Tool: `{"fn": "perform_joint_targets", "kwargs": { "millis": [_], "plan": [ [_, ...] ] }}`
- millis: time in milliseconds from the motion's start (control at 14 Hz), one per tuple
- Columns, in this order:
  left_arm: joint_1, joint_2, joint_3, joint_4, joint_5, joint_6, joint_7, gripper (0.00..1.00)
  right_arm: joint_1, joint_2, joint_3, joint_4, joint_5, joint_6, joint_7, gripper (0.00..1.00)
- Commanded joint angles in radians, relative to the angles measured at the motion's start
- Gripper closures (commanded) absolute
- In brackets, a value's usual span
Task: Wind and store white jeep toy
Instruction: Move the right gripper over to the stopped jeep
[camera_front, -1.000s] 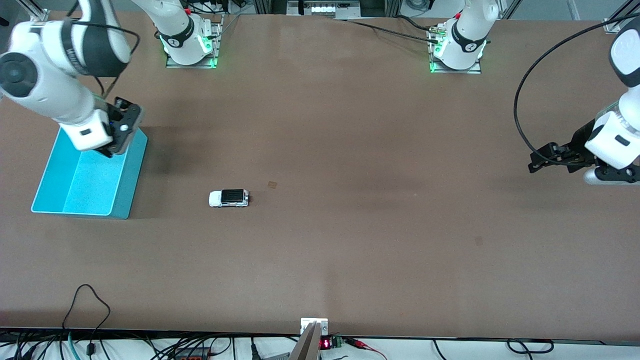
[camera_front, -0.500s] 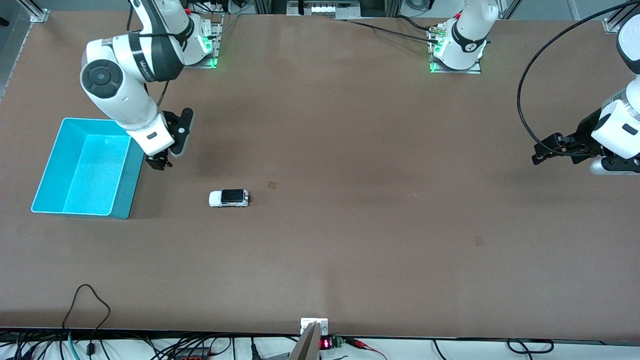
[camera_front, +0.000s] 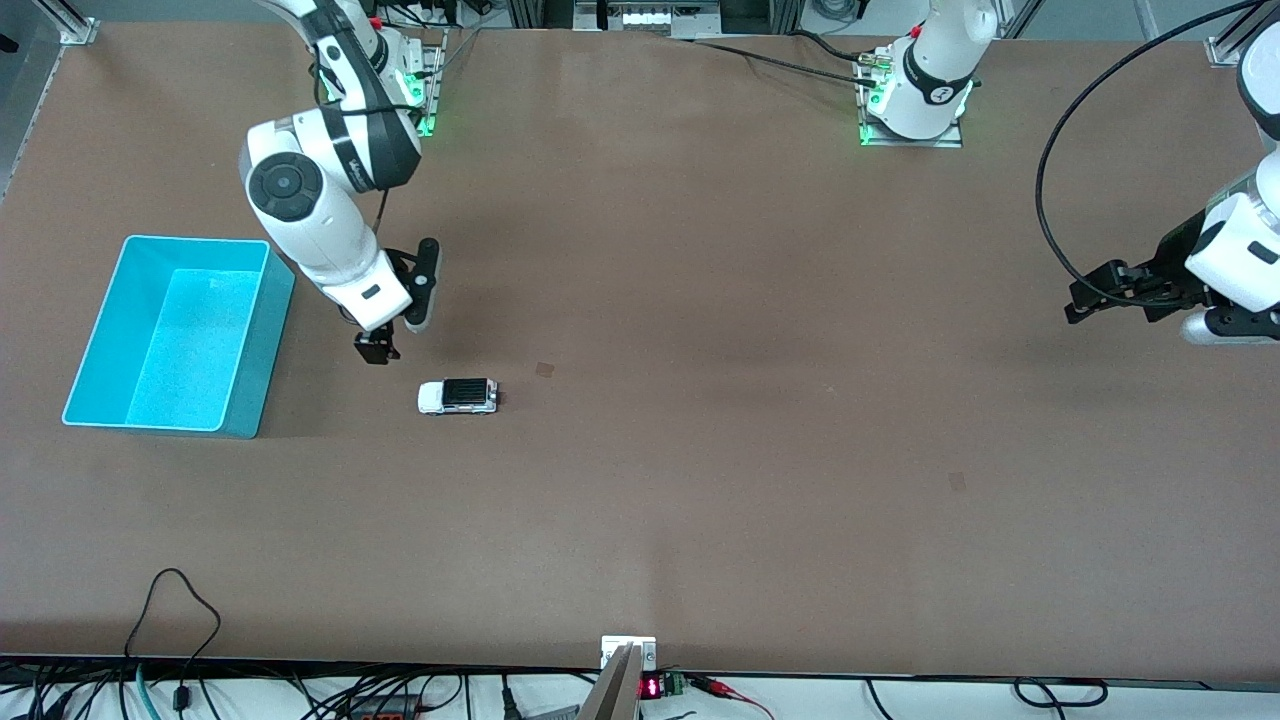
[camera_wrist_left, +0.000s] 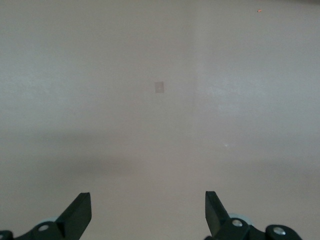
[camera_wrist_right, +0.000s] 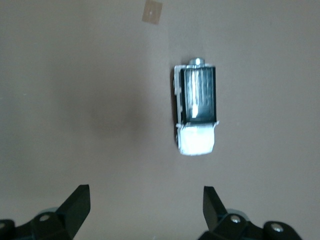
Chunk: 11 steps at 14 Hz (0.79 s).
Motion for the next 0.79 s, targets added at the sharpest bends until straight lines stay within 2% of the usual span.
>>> {"fn": "perform_joint_targets", "kwargs": {
  "millis": [0,429,714],
  "plan": [
    [0.020,-0.063,-0.016,-0.044,-0.011,-0.012,-0.007,0.00,0.020,0.080,-0.005,0.069,-0.002,0.032,-0.039,0.00],
    [0.020,-0.068,-0.016,-0.032,-0.015,-0.017,-0.009,0.00,0.039,0.224,-0.005,0.220,-0.001,0.040,-0.048,0.00],
    [0.020,-0.066,-0.016,0.002,-0.018,-0.072,-0.013,0.00,0.056,0.284,-0.005,0.241,0.002,0.050,-0.050,0.00]
  ]
}}
